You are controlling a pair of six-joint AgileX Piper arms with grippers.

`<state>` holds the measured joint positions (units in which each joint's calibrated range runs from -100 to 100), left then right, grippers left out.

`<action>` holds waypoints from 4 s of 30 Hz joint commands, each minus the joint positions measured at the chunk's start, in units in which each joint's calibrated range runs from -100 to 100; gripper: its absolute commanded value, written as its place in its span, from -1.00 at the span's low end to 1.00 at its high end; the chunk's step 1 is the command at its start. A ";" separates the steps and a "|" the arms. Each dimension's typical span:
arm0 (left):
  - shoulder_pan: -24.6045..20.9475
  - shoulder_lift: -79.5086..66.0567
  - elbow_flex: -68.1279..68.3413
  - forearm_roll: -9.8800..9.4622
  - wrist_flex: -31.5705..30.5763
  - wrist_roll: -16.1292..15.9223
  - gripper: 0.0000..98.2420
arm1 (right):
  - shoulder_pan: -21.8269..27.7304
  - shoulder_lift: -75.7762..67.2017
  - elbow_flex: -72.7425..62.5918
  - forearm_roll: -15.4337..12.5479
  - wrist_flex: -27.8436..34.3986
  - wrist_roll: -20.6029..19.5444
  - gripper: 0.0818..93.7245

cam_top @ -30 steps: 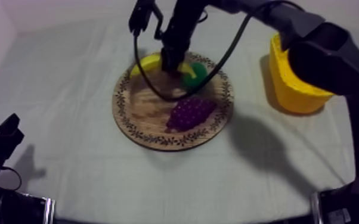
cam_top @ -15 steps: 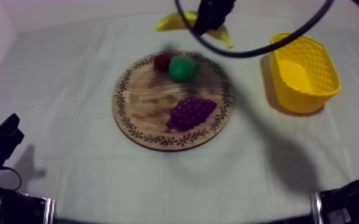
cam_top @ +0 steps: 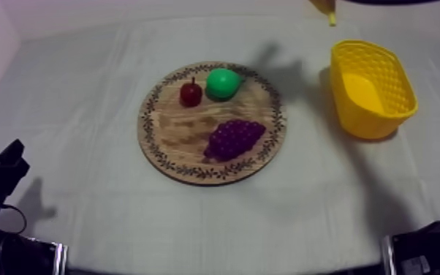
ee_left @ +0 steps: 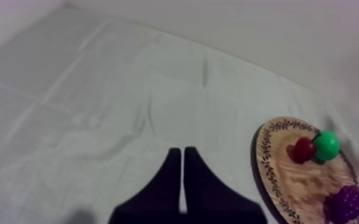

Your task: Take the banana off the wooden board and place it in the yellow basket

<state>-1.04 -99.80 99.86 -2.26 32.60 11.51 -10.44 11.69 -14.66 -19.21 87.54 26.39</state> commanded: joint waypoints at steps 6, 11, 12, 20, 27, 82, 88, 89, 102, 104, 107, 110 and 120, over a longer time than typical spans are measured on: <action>-0.01 -0.03 0.03 -0.01 -0.02 0.00 -1.00 | 5.22 -0.26 4.14 1.55 -11.66 -3.76 -0.59; -0.01 -0.03 0.03 -0.01 -0.02 0.00 -1.00 | 8.06 -0.69 8.58 2.79 -16.89 -5.30 -0.59; -0.01 -0.03 0.03 -0.01 -0.02 0.00 -1.00 | 8.63 -0.81 9.62 3.08 -17.91 -5.58 -0.59; -0.01 -0.03 0.03 -0.01 -0.02 0.00 -1.00 | 13.60 -1.15 18.84 4.34 -22.48 -5.77 -0.60; -0.01 -0.03 0.03 -0.01 -0.02 0.00 -1.00 | 15.62 -1.17 27.51 6.50 -25.72 -6.30 -0.60; -0.01 -0.03 0.03 -0.01 -0.02 0.00 -1.00 | 12.96 -41.96 63.96 11.28 -46.08 -15.43 -0.32; -0.01 -0.03 0.03 -0.01 -0.02 0.00 -1.00 | 10.10 -57.36 76.52 14.59 -52.39 -18.69 -0.61; -0.01 -0.03 0.03 -0.01 -0.02 0.00 -1.00 | 9.63 -60.47 79.26 14.96 -53.98 -19.00 -0.65; -0.01 -0.03 0.03 -0.01 -0.02 0.00 -1.00 | 6.43 -95.28 109.64 18.06 -61.51 -19.79 -0.97; -0.01 -0.03 0.03 -0.01 -0.02 0.00 -1.00 | 7.51 -97.34 111.90 16.91 -61.89 -18.75 -0.98; -0.01 -0.03 0.03 -0.01 -0.02 0.00 -1.00 | 9.46 -99.40 113.46 14.70 -61.60 -17.54 -0.99; -0.01 -0.03 0.03 -0.01 -0.02 0.00 -1.00 | 11.18 -101.37 114.03 13.73 -58.69 -18.06 -0.99; -0.01 -0.03 0.03 -0.01 -0.02 0.01 -1.00 | 10.92 -106.92 114.07 17.52 -48.87 -22.46 -0.99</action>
<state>-1.04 -99.80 99.86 -2.26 32.60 11.51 0.36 -95.11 99.29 -1.79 38.76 2.40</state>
